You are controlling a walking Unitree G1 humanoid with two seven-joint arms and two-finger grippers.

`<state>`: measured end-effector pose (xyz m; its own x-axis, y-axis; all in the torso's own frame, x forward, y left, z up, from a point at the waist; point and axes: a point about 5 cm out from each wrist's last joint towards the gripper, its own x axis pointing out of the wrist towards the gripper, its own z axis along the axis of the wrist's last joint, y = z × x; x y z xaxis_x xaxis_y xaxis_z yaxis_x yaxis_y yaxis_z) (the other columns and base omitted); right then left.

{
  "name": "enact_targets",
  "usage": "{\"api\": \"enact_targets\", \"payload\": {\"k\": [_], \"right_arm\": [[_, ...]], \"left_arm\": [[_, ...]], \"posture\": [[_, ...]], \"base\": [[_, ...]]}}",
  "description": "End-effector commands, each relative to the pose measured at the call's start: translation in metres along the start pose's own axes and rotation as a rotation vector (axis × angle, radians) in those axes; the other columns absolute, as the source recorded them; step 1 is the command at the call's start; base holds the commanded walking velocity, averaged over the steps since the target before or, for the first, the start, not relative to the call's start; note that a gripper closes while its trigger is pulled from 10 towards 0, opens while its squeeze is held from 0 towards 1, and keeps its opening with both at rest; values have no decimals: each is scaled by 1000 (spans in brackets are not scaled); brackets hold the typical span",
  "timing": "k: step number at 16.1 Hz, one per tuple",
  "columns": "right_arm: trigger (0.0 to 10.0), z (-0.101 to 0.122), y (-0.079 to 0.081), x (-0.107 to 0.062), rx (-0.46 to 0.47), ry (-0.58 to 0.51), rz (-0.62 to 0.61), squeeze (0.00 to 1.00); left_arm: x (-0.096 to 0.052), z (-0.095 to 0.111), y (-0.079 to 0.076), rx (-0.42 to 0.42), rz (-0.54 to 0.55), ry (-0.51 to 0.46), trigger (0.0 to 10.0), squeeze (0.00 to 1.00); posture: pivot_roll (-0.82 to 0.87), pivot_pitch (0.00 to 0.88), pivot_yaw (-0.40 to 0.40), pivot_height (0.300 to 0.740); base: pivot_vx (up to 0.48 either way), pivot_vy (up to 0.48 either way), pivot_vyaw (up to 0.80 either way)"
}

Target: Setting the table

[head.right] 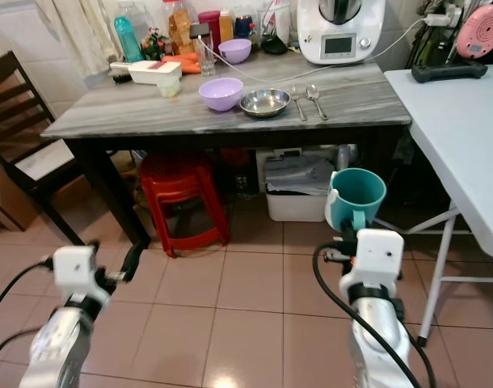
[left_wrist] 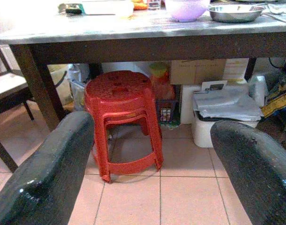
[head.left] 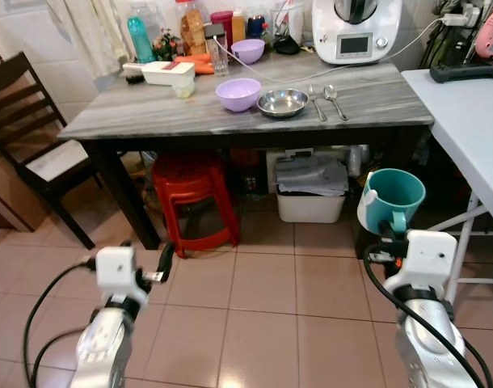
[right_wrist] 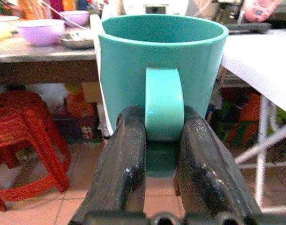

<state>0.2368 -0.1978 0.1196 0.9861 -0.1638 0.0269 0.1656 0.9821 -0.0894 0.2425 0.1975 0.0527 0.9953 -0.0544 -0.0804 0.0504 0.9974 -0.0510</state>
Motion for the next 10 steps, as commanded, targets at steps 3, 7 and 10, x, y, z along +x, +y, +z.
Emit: {"api": "enact_targets", "payload": {"k": [3,7,10], "right_arm": [[10000,8,-4,0,-11,-41,-5,0],[10000,10,-1,3,-6,-51,3,0],[10000,9,-1,2,-3,-48,-2,0]], "left_arm": [[-5,5,-1,12,-21,-22,10000,0],[3,9,-6,-4,-63,-37,10000,0],[3,11,-8,-10,-85,-41,10000,0]], "posture": [[-92,0,128,740],[-95,0,130,740],[-98,0,134,740]], "base": [[0,0,0],[66,0,0],[282,0,0]]}}
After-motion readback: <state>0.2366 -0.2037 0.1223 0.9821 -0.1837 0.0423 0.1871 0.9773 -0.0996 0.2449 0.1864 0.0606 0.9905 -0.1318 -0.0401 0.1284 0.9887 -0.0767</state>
